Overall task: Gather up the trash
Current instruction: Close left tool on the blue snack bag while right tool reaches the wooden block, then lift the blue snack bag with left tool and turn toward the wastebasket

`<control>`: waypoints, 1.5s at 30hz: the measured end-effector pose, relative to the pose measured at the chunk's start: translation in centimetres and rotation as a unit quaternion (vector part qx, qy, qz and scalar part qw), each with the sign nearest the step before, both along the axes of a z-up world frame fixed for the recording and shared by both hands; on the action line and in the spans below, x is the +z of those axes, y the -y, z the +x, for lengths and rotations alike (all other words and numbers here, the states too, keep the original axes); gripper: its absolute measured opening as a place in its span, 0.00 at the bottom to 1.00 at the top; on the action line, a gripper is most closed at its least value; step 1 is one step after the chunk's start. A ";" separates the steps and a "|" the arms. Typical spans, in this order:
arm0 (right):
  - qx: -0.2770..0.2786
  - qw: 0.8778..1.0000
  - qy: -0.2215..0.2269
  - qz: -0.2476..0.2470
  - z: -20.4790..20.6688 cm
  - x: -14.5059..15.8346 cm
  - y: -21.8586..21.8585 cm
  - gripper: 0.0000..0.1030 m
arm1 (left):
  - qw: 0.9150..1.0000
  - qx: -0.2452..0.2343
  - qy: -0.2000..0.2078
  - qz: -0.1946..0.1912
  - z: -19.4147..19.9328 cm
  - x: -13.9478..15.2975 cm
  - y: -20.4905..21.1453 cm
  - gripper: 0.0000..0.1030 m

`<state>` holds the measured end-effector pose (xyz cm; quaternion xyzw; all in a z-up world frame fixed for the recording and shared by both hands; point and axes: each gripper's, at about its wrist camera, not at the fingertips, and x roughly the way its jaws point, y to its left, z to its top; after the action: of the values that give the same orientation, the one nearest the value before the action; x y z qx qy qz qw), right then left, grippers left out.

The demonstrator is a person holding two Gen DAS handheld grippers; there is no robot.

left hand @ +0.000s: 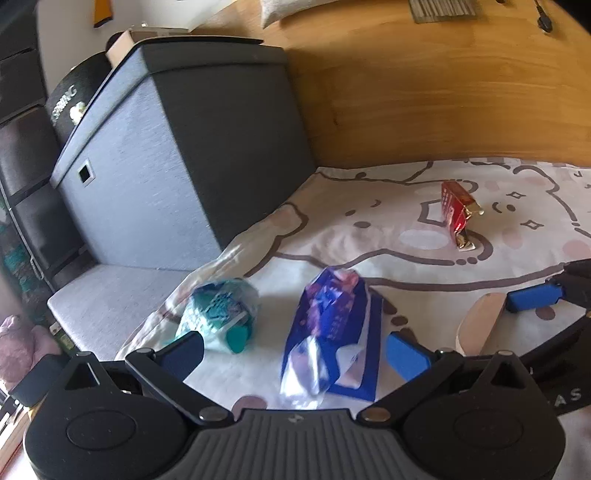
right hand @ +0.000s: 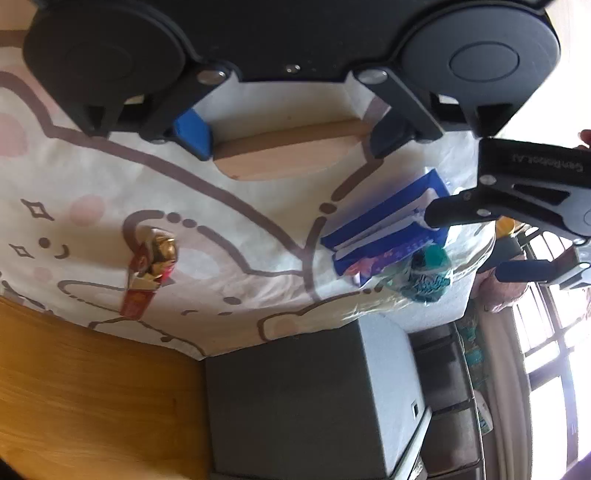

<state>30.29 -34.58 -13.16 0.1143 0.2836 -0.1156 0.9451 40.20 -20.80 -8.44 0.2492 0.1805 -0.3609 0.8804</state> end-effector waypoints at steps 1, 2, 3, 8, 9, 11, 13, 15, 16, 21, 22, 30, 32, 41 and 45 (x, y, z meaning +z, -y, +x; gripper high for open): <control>0.003 1.000 0.001 0.001 -0.1 0.0 0.1 0.89 | 1.000 -0.005 0.004 0.007 0.0 -0.1 0.3 1.00; 0.004 1.000 0.001 0.000 -0.3 0.0 0.2 0.89 | 1.000 -0.011 0.008 0.015 -0.1 -0.2 0.6 1.00; 0.005 1.000 0.002 -0.001 -0.5 0.0 0.4 0.89 | 0.999 -0.016 0.012 0.025 -0.1 -0.4 1.0 1.00; 0.000 1.000 0.005 0.005 -2.0 0.1 1.9 0.89 | 0.996 -0.039 0.015 0.074 -0.1 -1.2 3.0 1.00; -0.001 1.000 0.005 0.007 -2.3 0.1 2.2 0.89 | 0.996 -0.042 0.017 0.081 -0.2 -1.4 3.4 1.00; -0.003 1.000 0.007 0.013 -2.9 0.1 2.8 0.89 | 0.994 -0.044 0.020 0.095 -0.2 -1.9 4.2 0.99; -0.005 1.000 0.009 0.018 -3.4 0.0 3.3 0.89 | 0.992 -0.041 0.022 0.114 -0.3 -2.5 5.0 0.94; -0.006 1.000 0.011 0.021 -3.8 0.0 3.6 0.89 | 0.992 -0.036 0.021 0.123 -0.2 -2.9 5.6 0.89; -0.005 1.000 0.012 0.022 -4.0 0.0 3.7 0.89 | 0.992 -0.030 0.020 0.120 -0.2 -3.0 5.8 0.88; -0.004 0.999 0.016 0.030 -4.5 0.0 4.0 0.89 | 0.994 -0.004 0.005 0.113 -0.1 -3.2 6.8 0.68; -0.004 0.999 0.016 0.031 -4.6 0.0 4.1 0.89 | 0.994 0.000 0.005 0.113 -0.2 -3.2 6.9 0.63; -0.006 0.999 0.015 0.035 -5.7 0.0 4.5 0.89 | 0.994 0.036 0.000 0.108 -1.0 -3.1 6.3 0.34; -0.006 0.999 0.014 0.034 -6.0 0.0 4.5 0.89 | 0.994 0.040 -0.004 0.101 -1.5 -3.0 5.9 0.34; -0.014 0.999 0.000 0.040 -7.8 0.5 4.7 0.88 | 0.996 0.072 -0.039 0.047 -5.5 -1.7 3.9 0.33; -0.013 0.999 -0.002 0.036 -9.1 0.9 4.8 0.88 | 0.995 0.078 -0.051 0.027 -7.6 -1.1 2.9 0.33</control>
<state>21.20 -39.36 -12.28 0.1514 0.2877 -0.1178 0.9383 32.65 -23.70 -9.51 0.2388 0.2538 -0.2986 0.8885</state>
